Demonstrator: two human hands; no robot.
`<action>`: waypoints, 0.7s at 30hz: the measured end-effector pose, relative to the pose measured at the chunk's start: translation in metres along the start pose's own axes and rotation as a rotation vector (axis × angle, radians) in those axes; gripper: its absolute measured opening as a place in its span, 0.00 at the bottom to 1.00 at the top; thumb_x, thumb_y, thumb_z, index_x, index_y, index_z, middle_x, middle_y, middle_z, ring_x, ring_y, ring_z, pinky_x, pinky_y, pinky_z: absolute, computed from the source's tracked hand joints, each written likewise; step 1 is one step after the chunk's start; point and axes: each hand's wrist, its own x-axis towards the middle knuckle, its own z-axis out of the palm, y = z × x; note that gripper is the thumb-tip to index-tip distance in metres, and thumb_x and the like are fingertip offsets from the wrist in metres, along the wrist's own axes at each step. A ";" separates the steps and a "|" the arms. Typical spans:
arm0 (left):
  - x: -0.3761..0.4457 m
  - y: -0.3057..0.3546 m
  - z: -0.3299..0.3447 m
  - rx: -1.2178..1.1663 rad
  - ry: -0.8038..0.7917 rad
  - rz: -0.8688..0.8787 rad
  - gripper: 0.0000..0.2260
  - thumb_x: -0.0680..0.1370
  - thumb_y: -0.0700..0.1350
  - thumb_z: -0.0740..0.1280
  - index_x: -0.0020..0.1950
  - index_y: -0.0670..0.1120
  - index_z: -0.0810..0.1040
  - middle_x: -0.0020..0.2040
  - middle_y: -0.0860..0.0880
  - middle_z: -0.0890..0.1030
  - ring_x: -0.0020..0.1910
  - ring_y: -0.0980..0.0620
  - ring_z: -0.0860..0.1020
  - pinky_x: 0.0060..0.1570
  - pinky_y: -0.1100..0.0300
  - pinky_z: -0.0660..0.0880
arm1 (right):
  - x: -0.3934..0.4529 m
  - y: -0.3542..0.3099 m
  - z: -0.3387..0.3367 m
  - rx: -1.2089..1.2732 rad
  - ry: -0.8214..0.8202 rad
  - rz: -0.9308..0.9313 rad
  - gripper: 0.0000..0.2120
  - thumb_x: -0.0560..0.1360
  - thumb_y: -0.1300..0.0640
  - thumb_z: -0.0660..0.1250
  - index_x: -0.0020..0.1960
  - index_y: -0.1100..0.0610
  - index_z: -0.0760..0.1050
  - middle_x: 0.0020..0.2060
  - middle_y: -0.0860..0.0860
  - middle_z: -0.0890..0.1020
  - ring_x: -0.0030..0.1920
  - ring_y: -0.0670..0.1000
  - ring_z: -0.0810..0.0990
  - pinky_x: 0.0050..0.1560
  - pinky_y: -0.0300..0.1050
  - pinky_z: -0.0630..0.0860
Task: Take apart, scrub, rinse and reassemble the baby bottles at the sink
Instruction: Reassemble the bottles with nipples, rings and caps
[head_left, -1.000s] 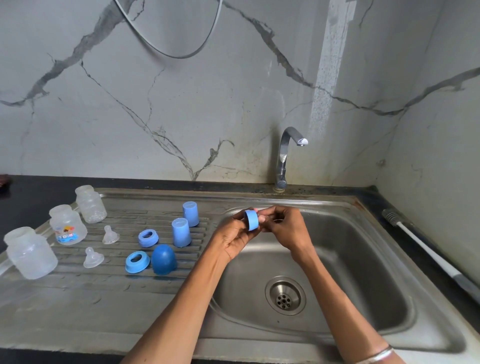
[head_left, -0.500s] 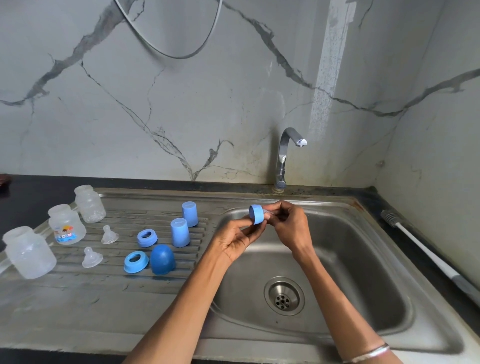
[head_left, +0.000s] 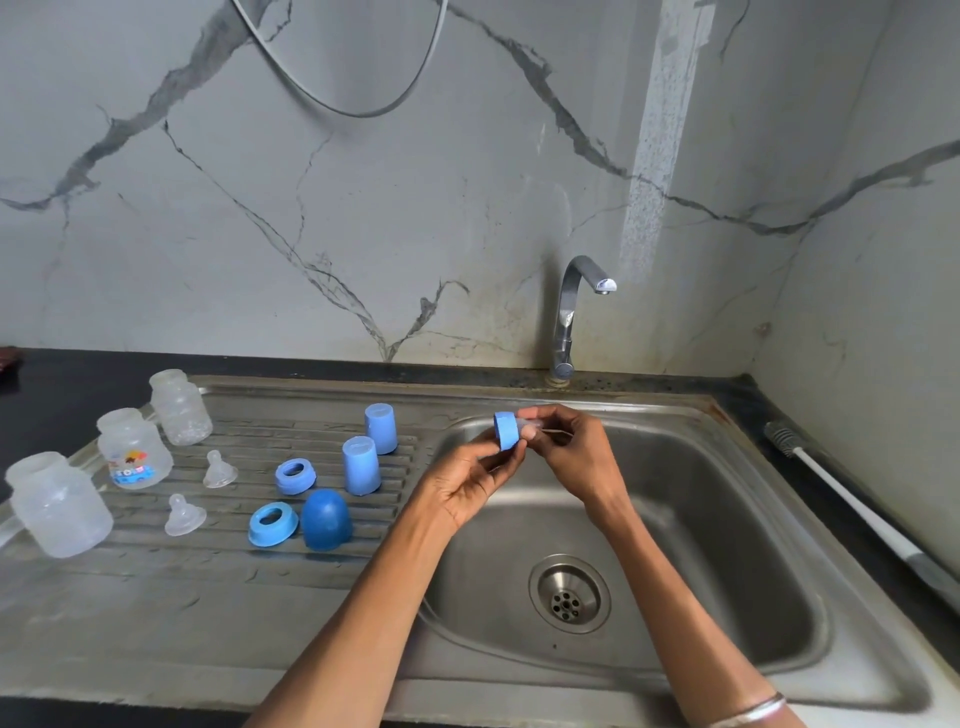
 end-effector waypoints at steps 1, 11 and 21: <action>-0.001 0.001 0.001 0.040 -0.014 0.013 0.13 0.77 0.25 0.61 0.56 0.34 0.80 0.50 0.36 0.84 0.46 0.45 0.84 0.50 0.57 0.81 | 0.001 0.000 -0.001 -0.004 -0.010 0.010 0.09 0.75 0.62 0.73 0.54 0.55 0.83 0.46 0.47 0.86 0.48 0.42 0.84 0.51 0.33 0.78; 0.002 0.002 0.001 0.146 0.155 0.003 0.18 0.76 0.23 0.54 0.47 0.40 0.79 0.38 0.40 0.83 0.36 0.48 0.80 0.33 0.60 0.80 | -0.004 0.000 0.010 0.011 -0.002 -0.022 0.11 0.71 0.69 0.74 0.45 0.54 0.83 0.42 0.48 0.86 0.44 0.44 0.85 0.46 0.32 0.78; -0.004 0.007 -0.003 0.237 0.184 0.180 0.06 0.77 0.33 0.68 0.52 0.39 0.82 0.47 0.40 0.84 0.48 0.46 0.82 0.44 0.59 0.83 | -0.010 -0.001 0.017 0.079 -0.166 0.061 0.13 0.75 0.50 0.74 0.58 0.51 0.83 0.49 0.47 0.86 0.51 0.44 0.84 0.52 0.36 0.76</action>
